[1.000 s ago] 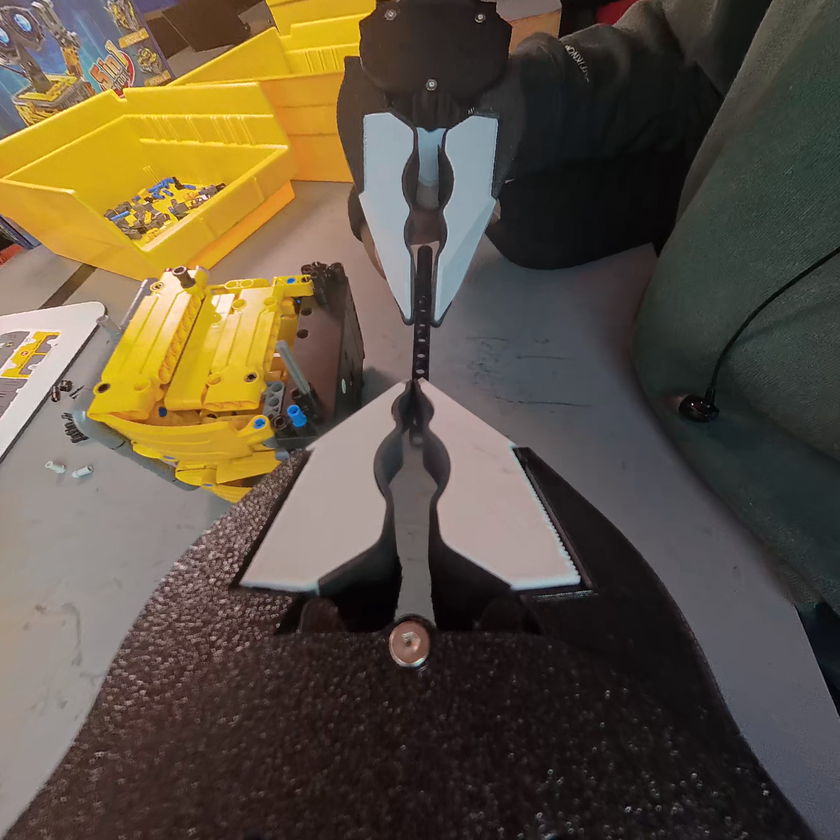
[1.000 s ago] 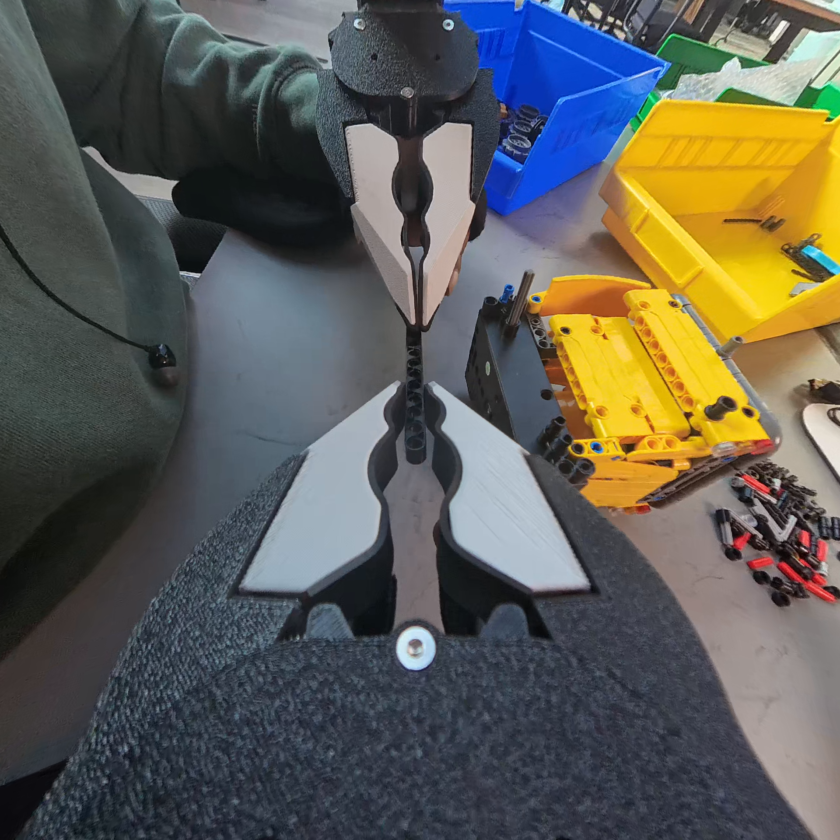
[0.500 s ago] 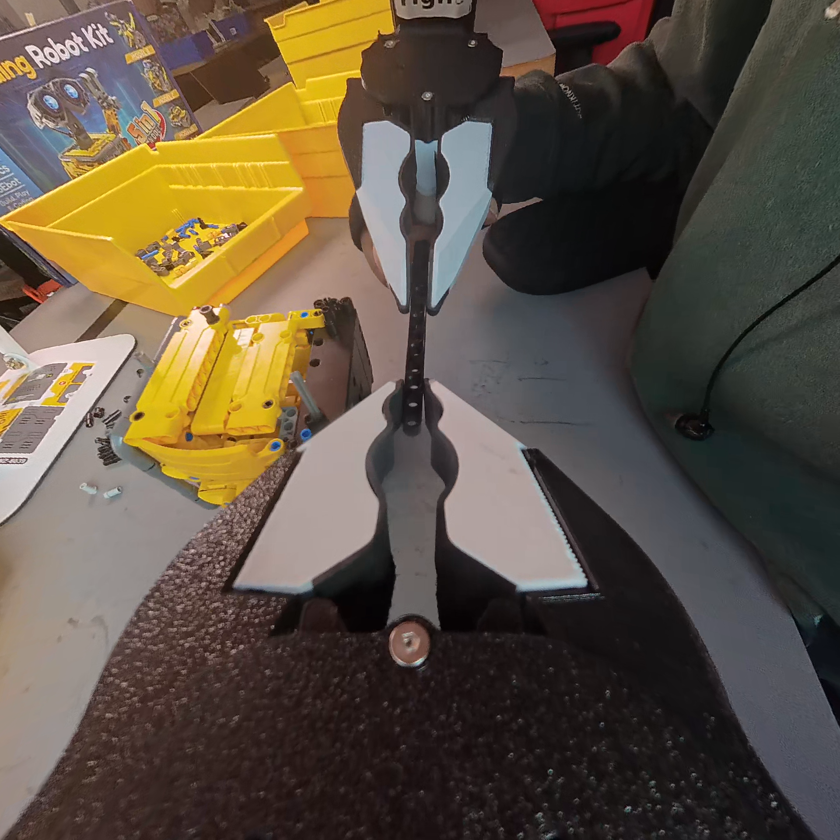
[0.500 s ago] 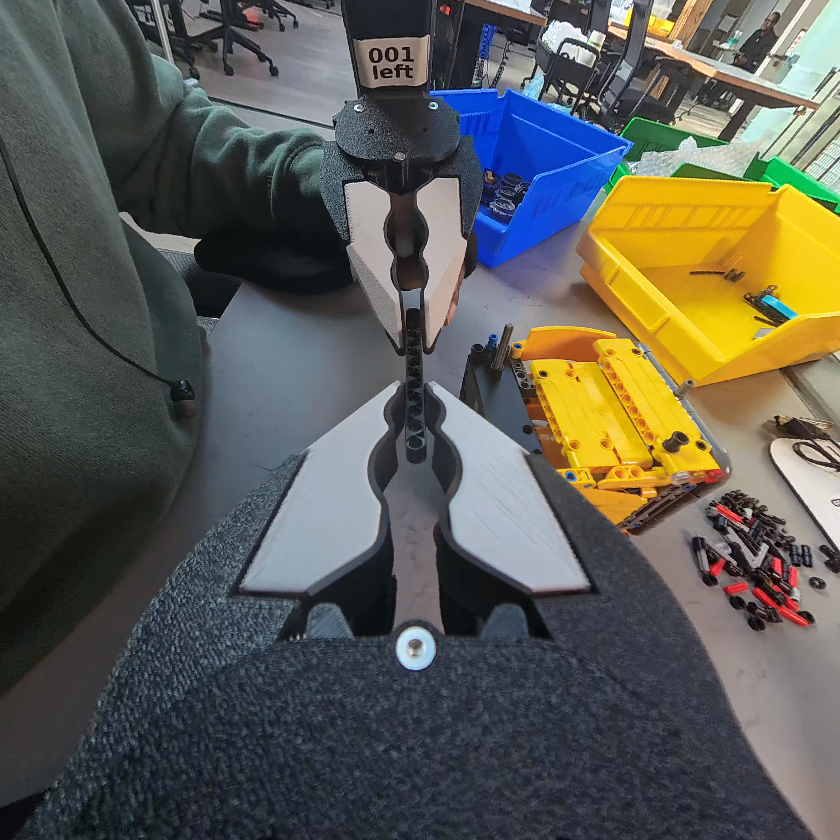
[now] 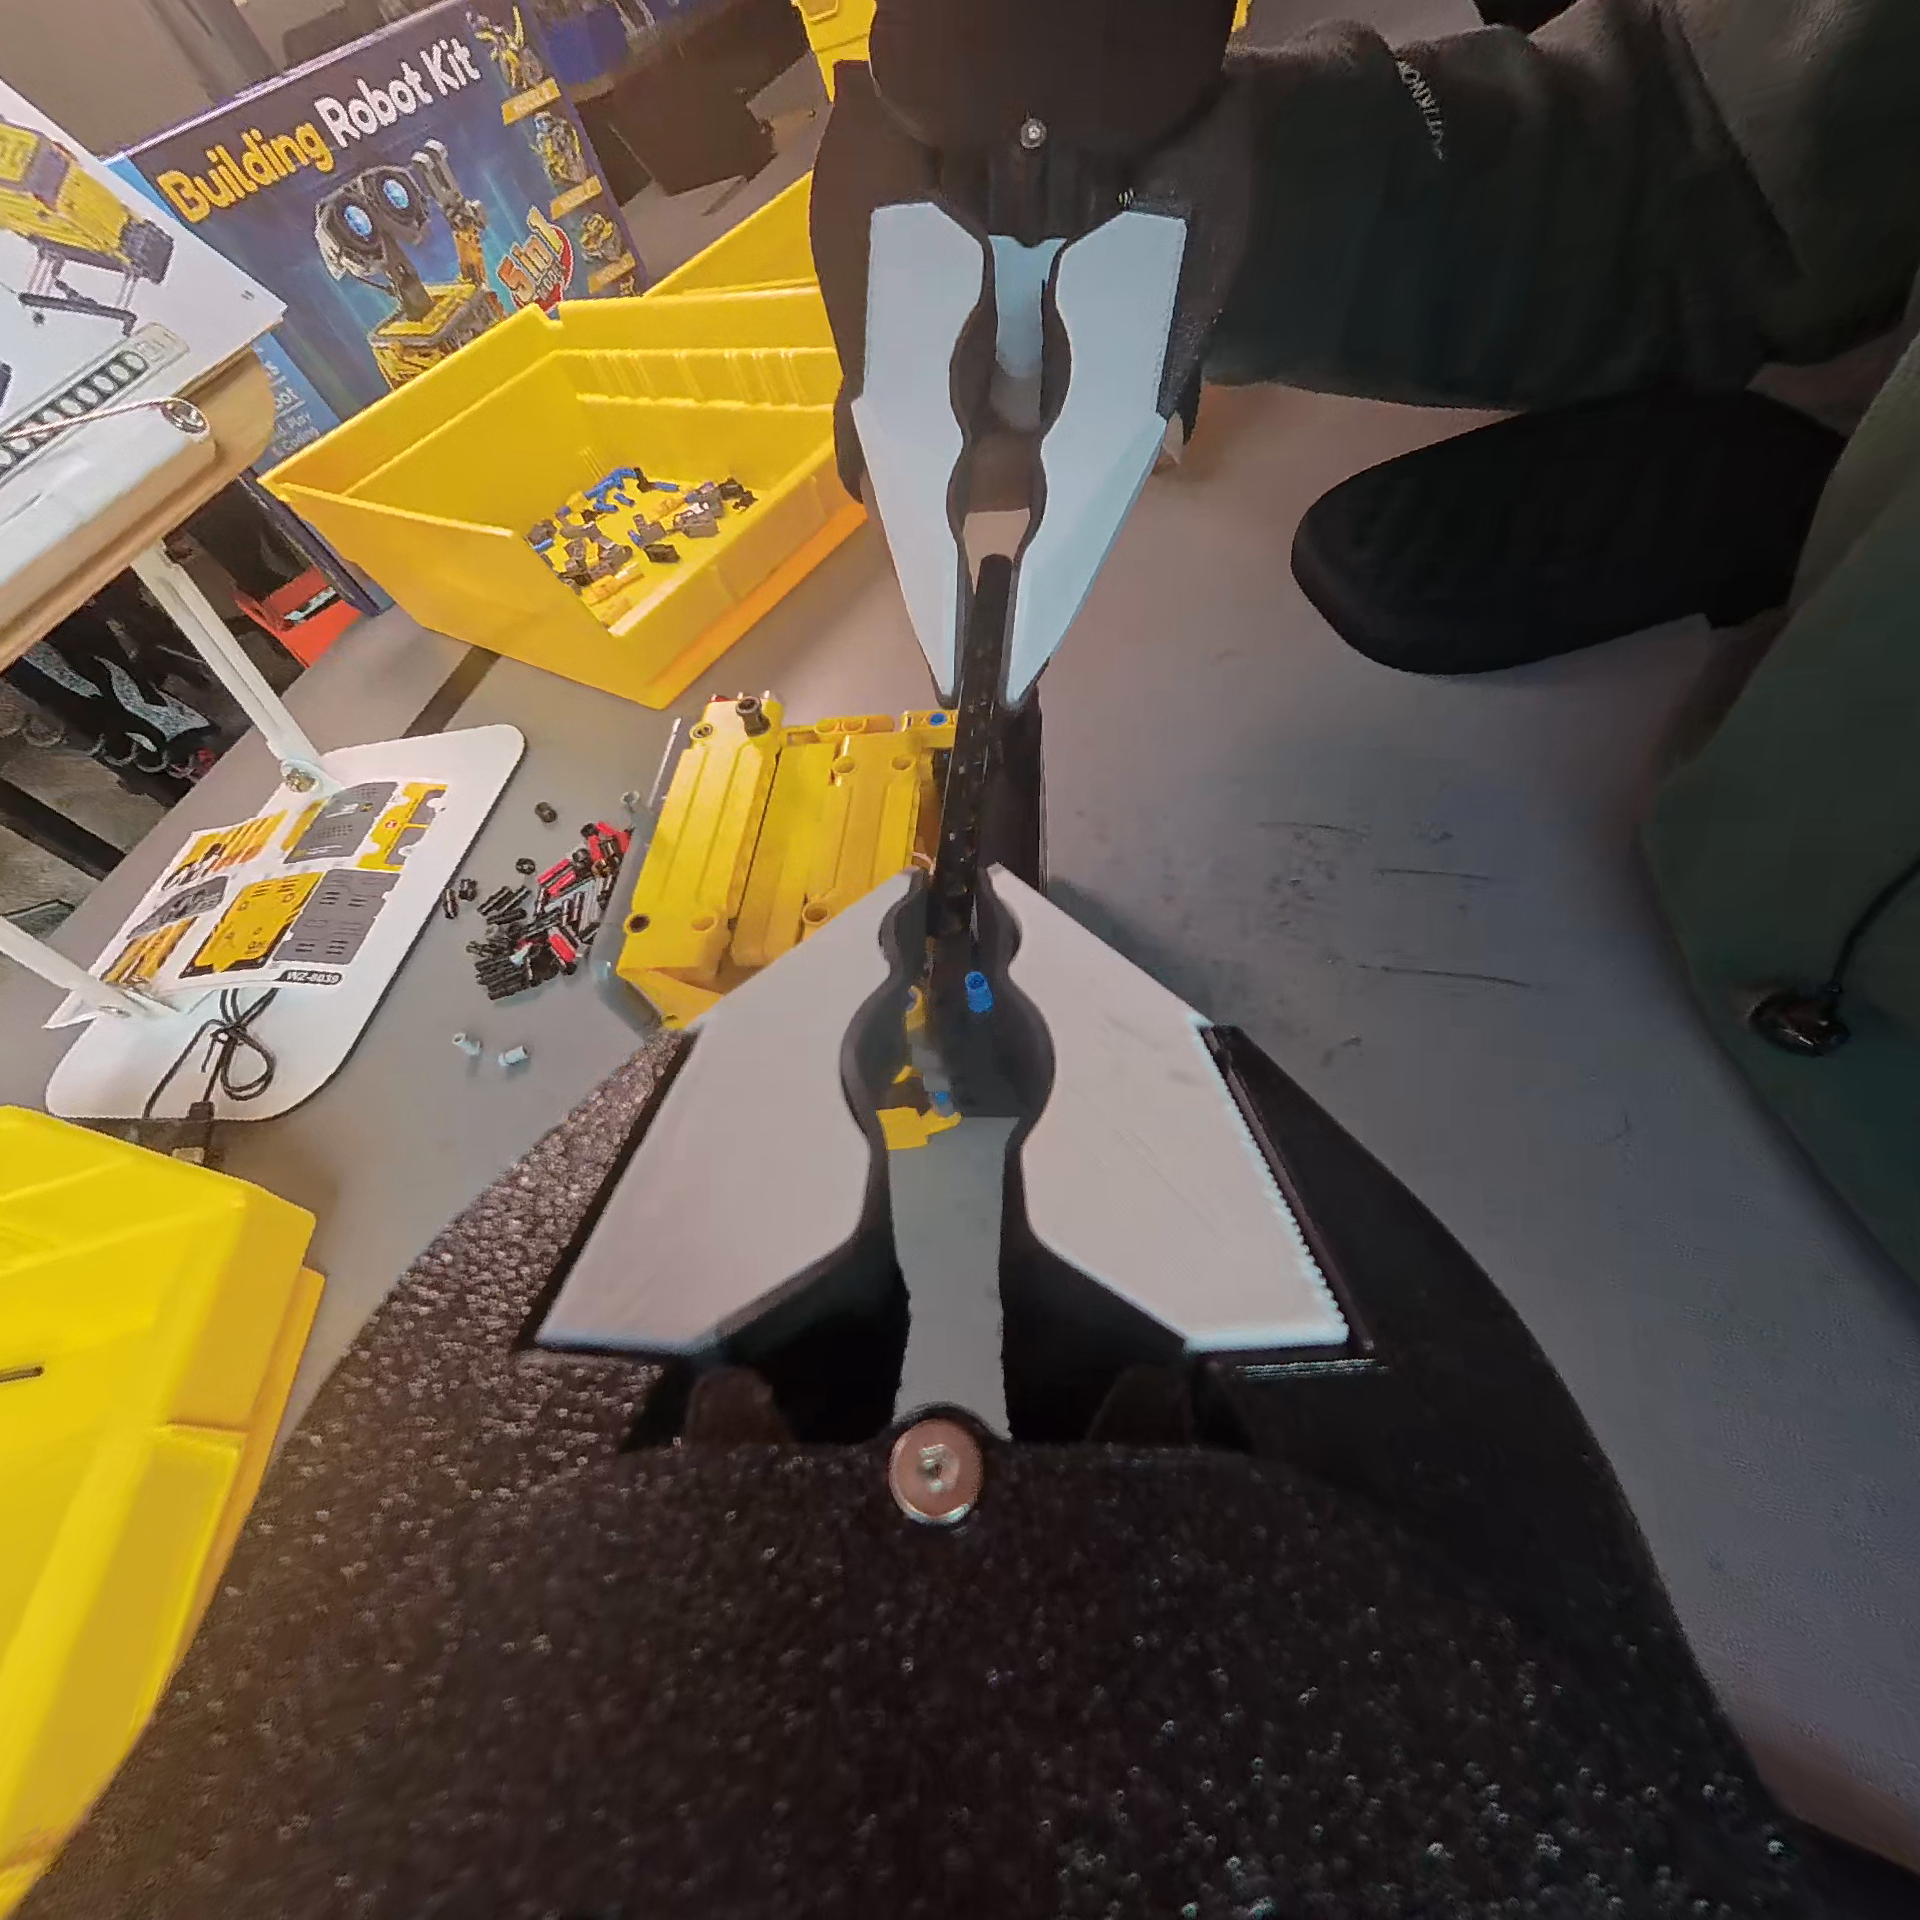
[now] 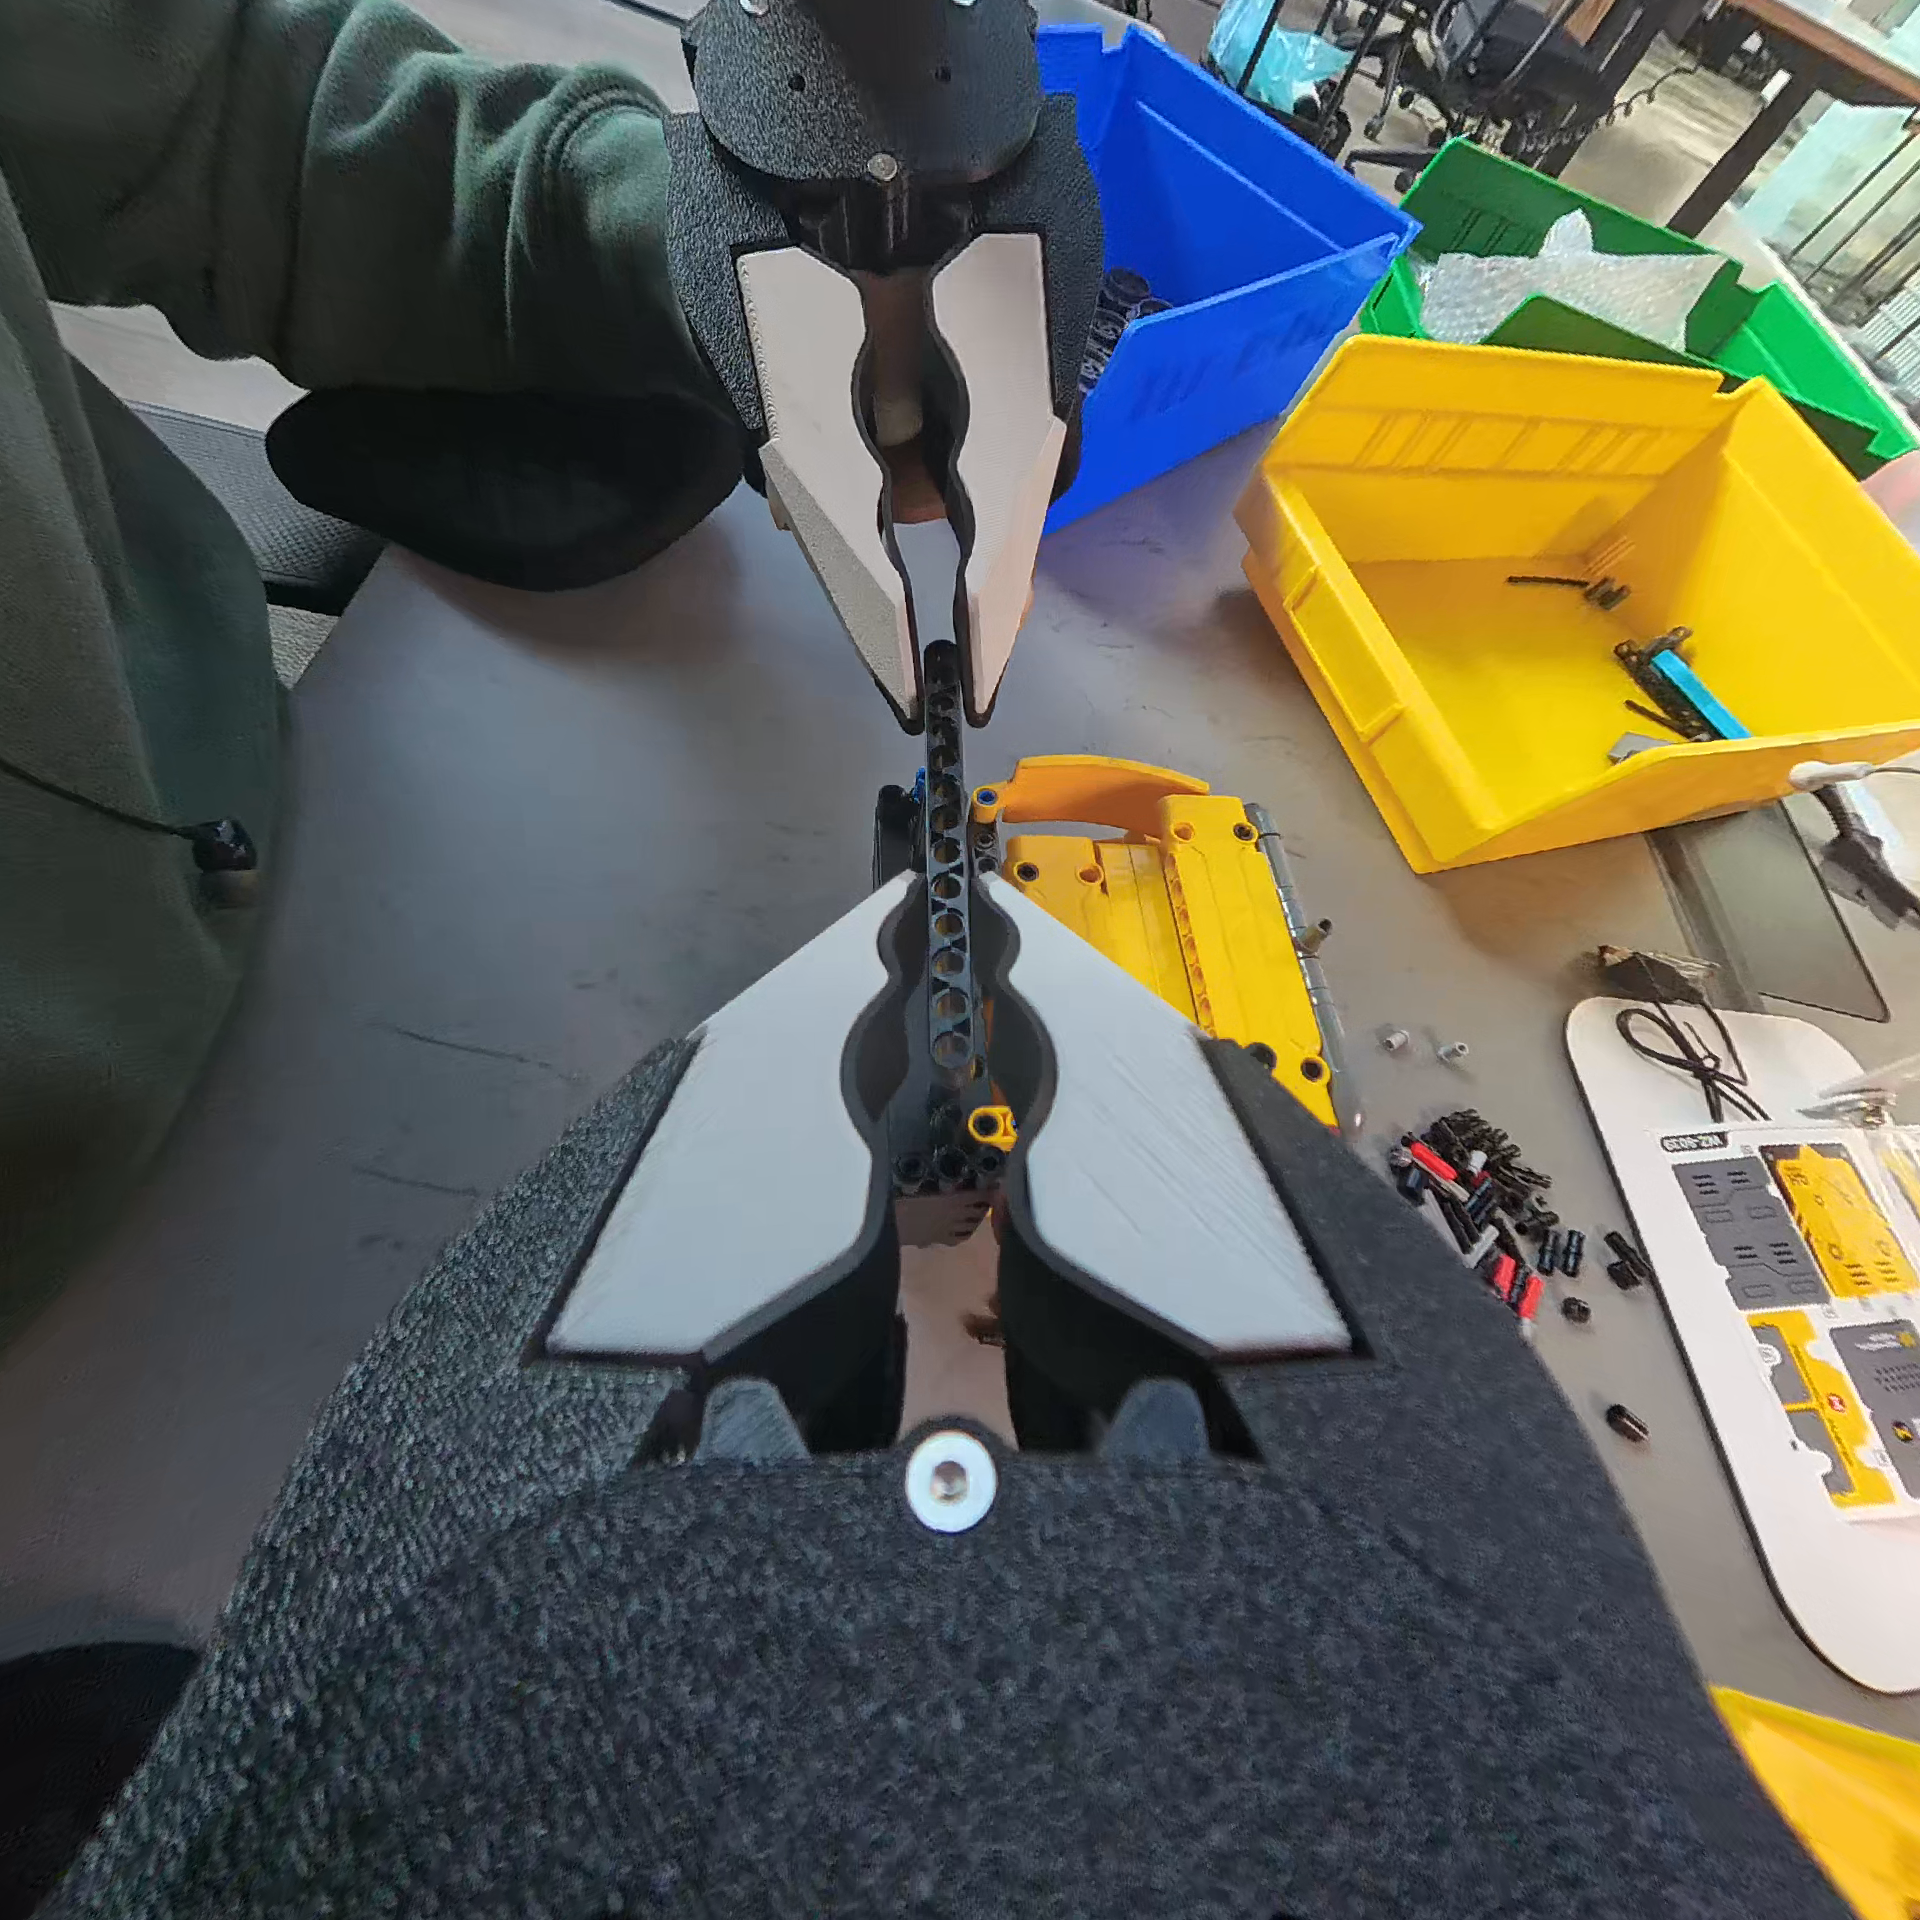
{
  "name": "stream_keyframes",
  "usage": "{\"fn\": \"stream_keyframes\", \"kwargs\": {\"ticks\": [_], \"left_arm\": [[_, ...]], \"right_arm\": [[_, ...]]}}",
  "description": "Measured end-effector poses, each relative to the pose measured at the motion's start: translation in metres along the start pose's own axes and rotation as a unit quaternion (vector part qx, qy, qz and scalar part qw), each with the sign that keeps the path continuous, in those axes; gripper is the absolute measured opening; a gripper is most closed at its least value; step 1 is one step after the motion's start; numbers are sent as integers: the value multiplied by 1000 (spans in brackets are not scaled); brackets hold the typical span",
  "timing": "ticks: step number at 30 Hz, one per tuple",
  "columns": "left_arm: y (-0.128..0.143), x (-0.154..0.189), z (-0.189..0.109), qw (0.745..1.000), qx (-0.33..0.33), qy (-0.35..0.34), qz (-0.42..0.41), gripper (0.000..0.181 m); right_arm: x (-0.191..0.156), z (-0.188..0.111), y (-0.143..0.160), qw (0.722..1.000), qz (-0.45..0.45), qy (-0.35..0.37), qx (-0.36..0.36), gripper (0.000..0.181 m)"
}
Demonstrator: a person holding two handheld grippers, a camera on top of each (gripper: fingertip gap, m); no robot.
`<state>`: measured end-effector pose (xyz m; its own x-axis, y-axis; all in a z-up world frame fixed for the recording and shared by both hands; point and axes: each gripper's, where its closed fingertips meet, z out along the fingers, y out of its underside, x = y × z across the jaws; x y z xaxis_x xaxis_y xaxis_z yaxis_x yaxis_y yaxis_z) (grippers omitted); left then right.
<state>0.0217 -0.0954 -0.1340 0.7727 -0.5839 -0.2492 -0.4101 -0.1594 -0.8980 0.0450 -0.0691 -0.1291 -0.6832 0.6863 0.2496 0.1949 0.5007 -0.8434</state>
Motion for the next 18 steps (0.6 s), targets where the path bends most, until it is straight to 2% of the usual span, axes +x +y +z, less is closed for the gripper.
{"fn": "stream_keyframes", "kwargs": {"ticks": [12, 18], "left_arm": [[3, 4, 4, 1000, 15, 5, -13, 8], [1, 7, -3, 1000, 23, 3, -5, 17]], "right_arm": [[-2, 2, 9, 1000, 20, -22, -2, 7], [-2, 2, 13, 1000, 15, -21, -15, 7]]}}
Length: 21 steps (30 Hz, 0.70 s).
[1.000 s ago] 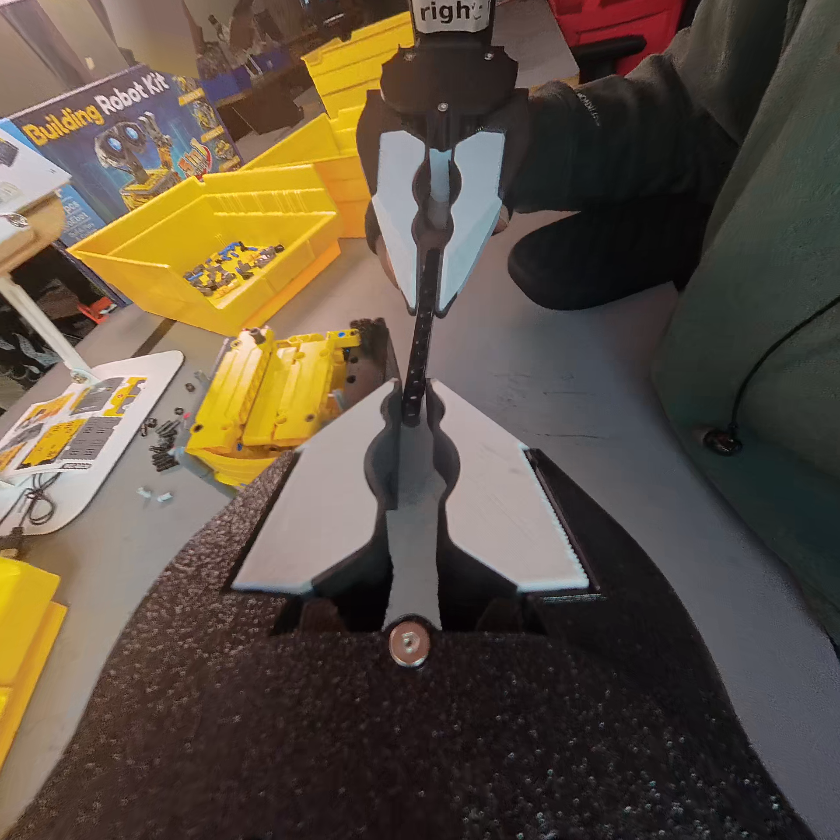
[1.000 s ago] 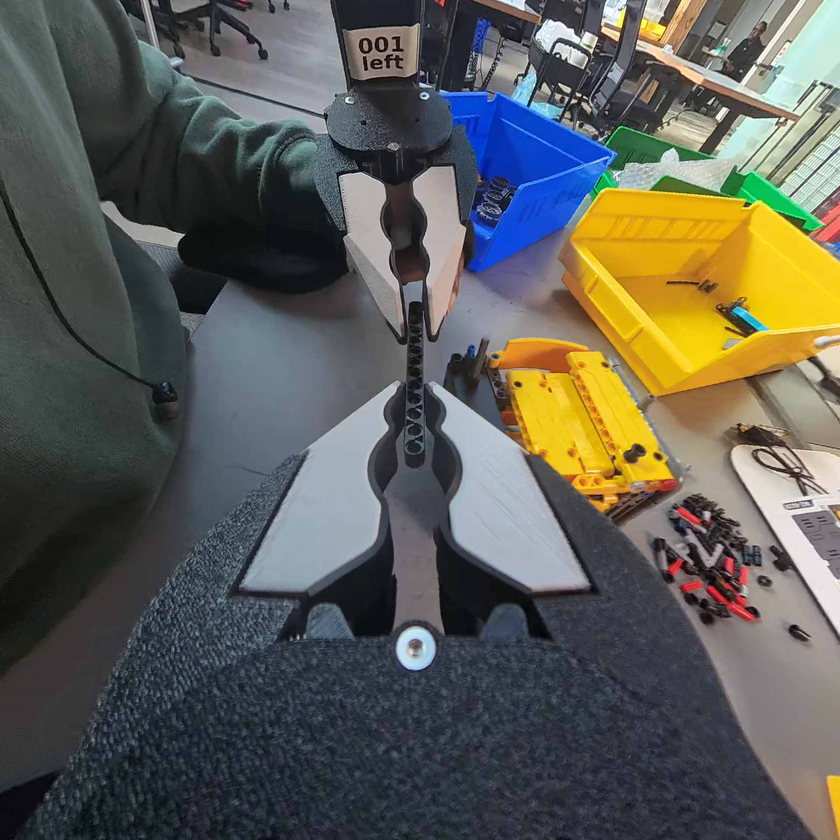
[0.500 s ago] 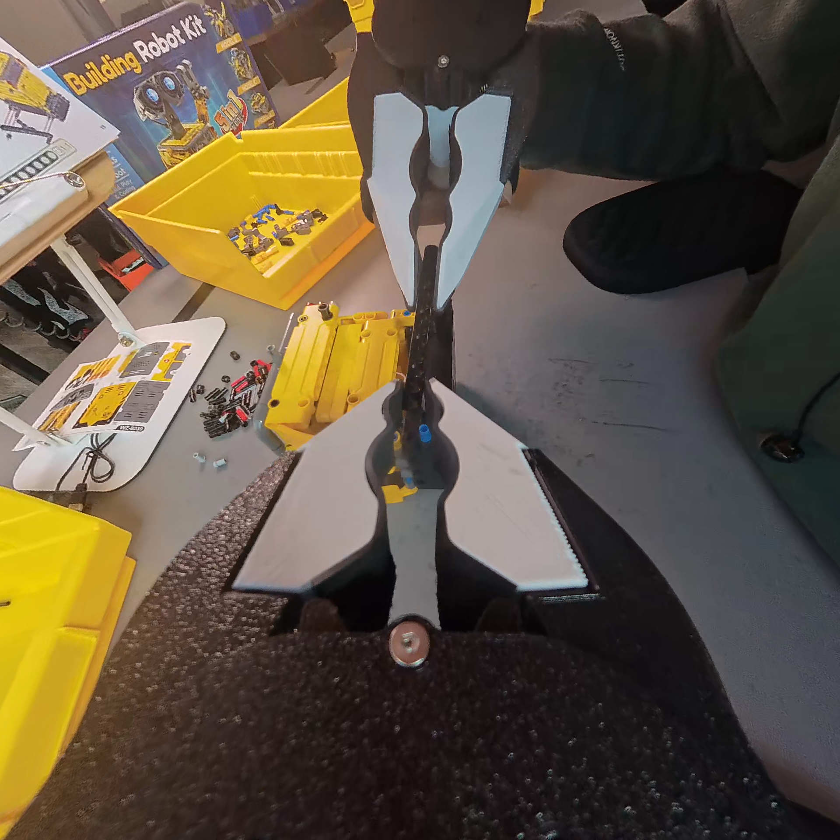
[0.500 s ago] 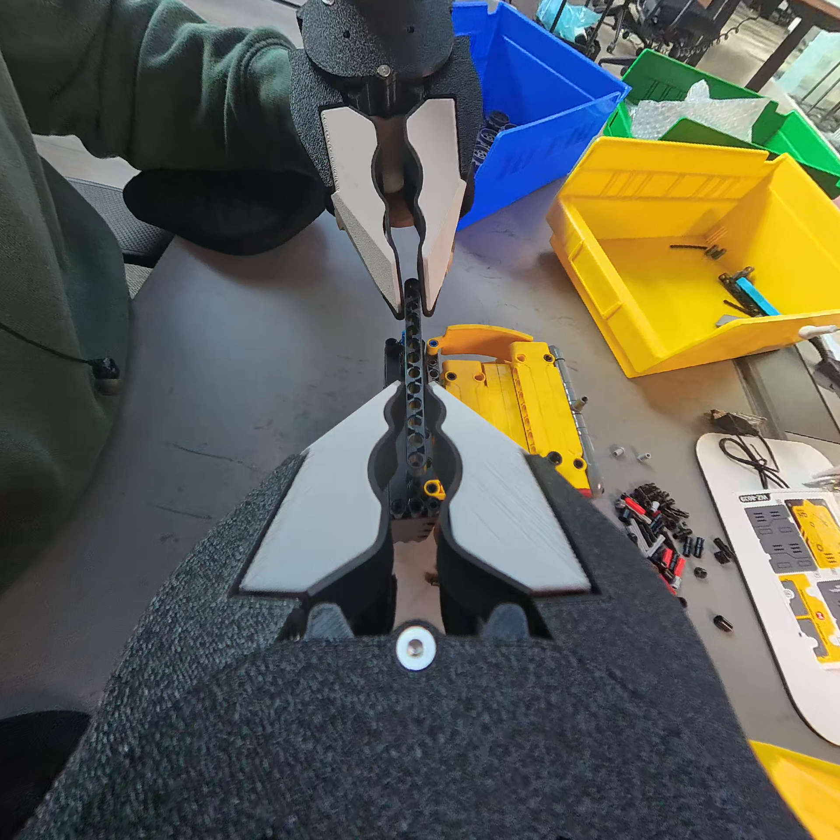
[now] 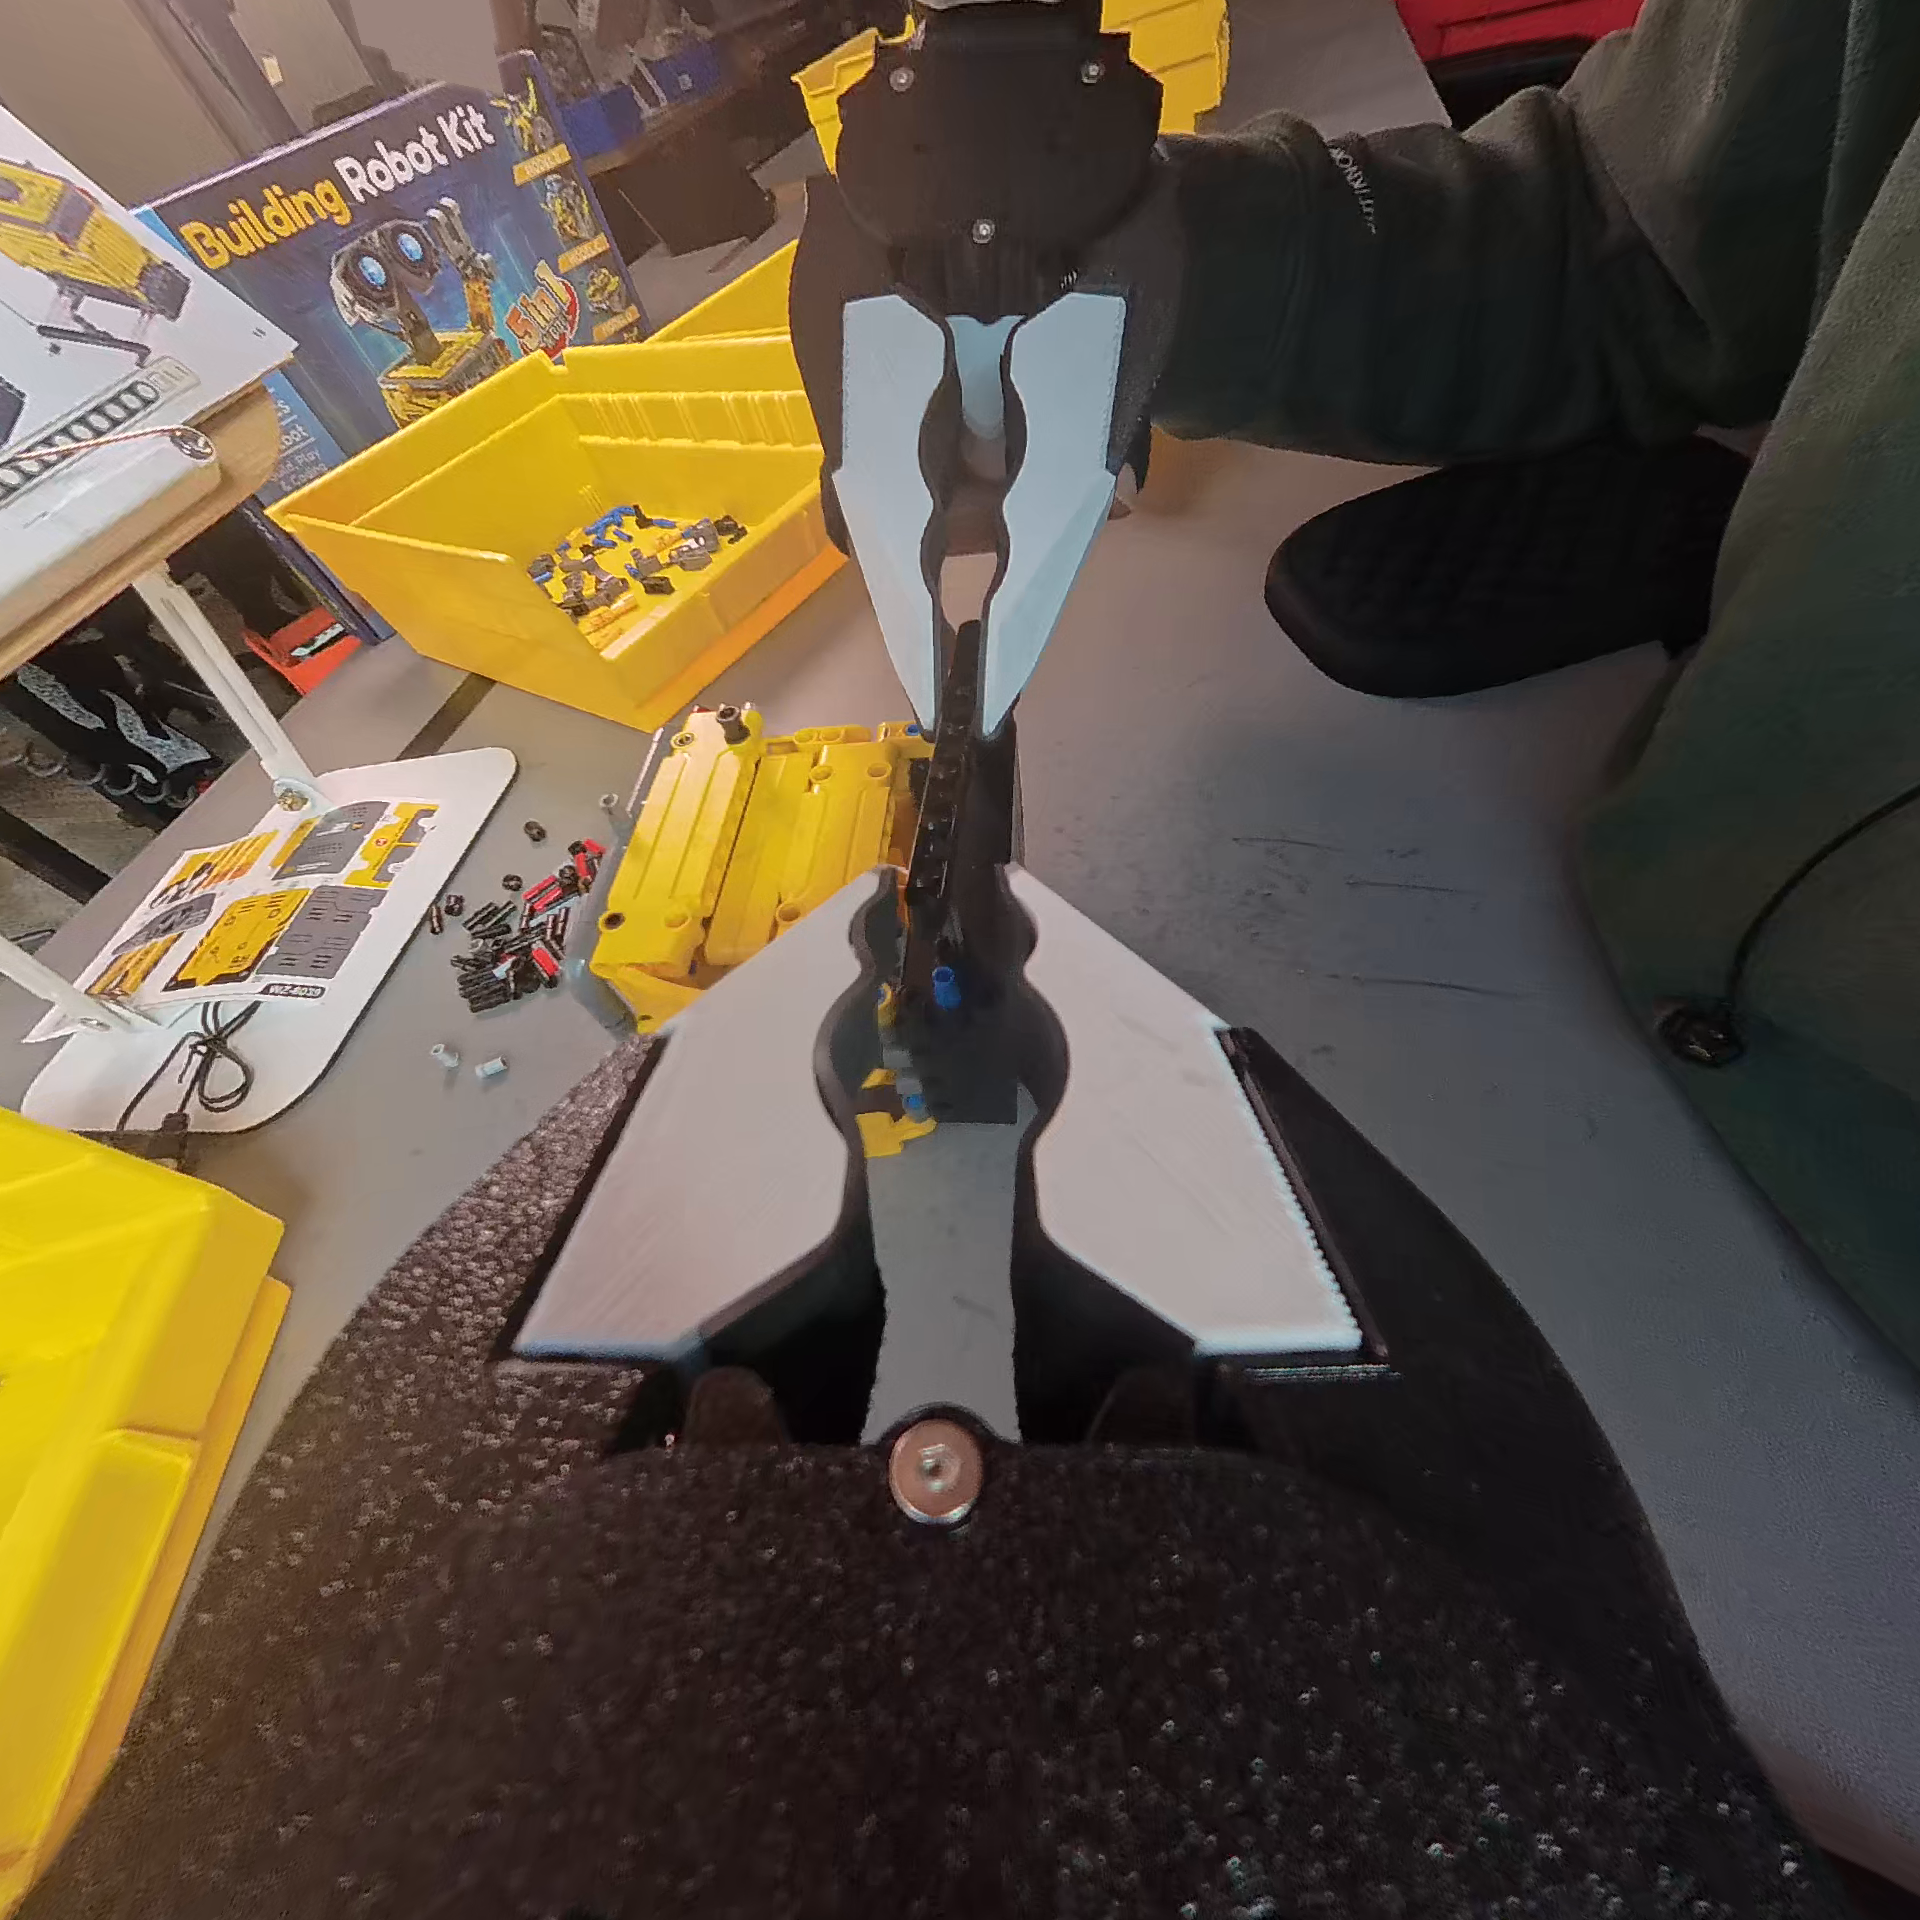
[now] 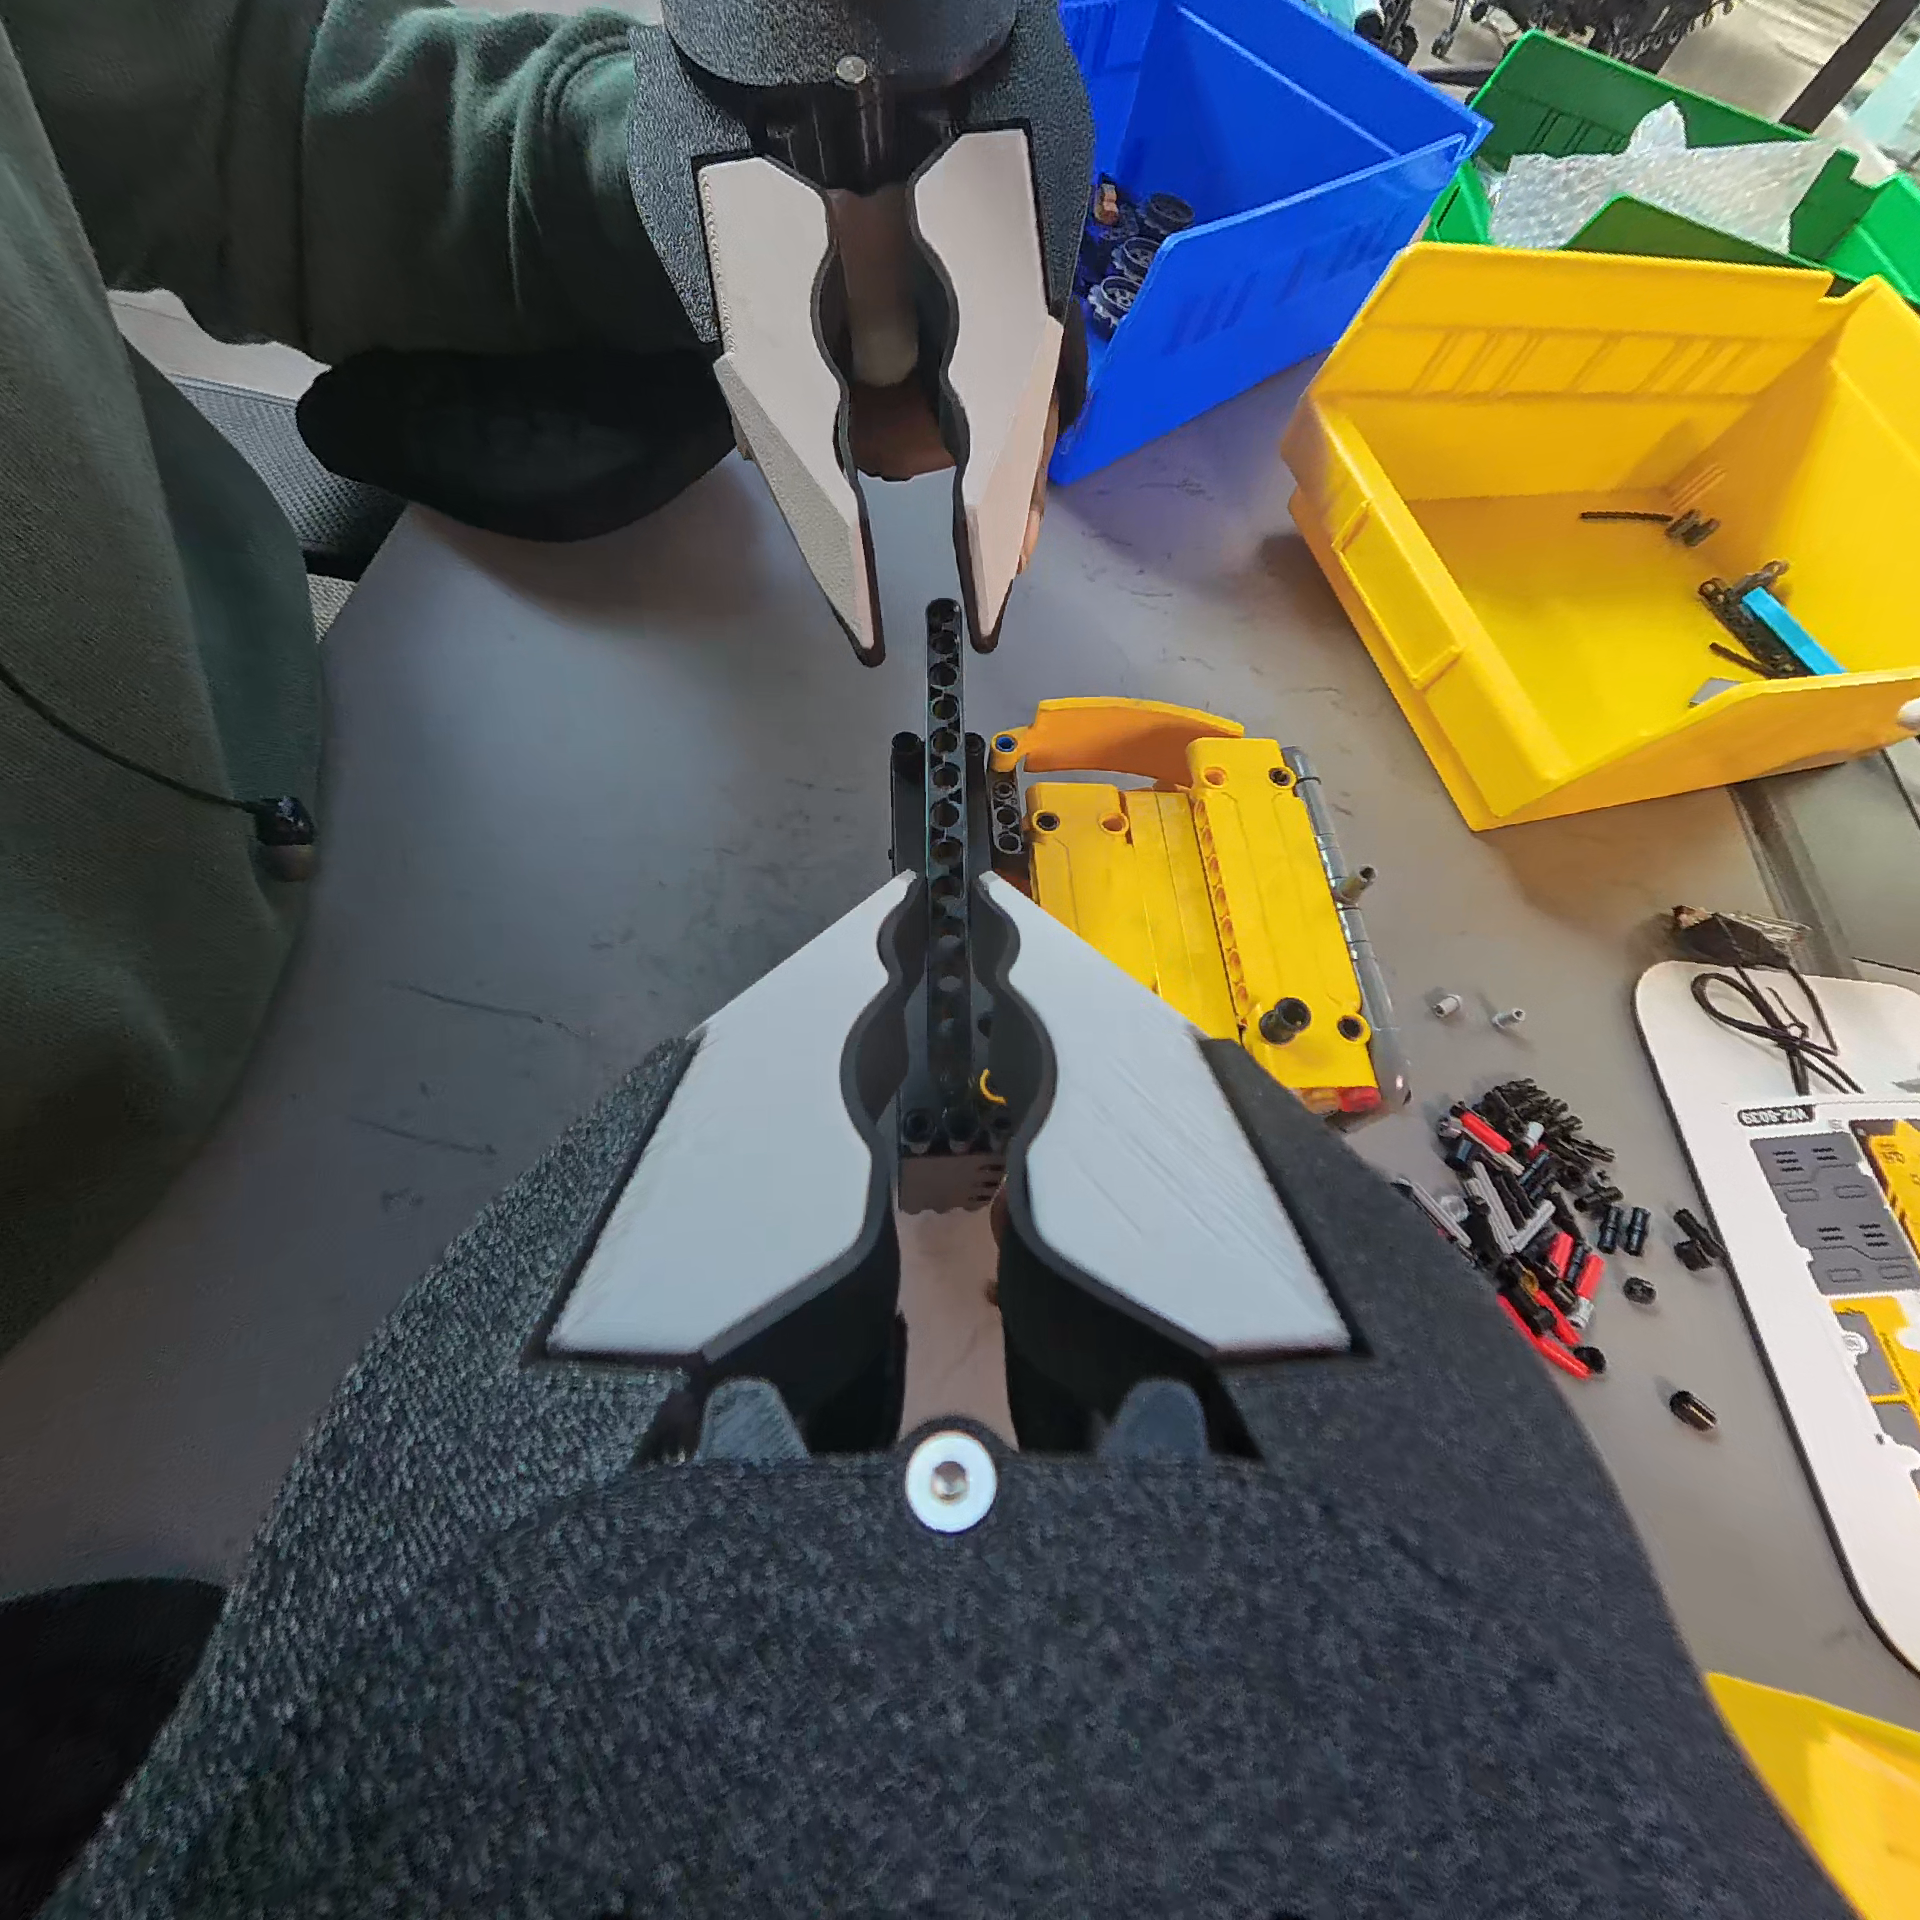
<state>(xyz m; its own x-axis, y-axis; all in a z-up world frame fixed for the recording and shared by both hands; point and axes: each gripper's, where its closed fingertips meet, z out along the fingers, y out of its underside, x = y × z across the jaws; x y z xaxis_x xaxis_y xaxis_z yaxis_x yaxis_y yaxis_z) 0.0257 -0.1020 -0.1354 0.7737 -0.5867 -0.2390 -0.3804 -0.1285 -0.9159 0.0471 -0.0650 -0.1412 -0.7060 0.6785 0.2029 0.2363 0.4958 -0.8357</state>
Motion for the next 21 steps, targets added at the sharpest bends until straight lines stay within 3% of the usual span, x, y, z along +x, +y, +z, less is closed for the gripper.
{"fn": "stream_keyframes", "kwargs": {"ticks": [6, 21], "left_arm": [[0, -4, -3, 1000, 7, -9, -11, 7], [4, -3, 2, 999, 18, 6, -42, 7]], "right_arm": [[1, 2, 0, 1000, -1, -3, -2, 7], [5, -2, -5, 999, 4, -6, 31, 8]]}}
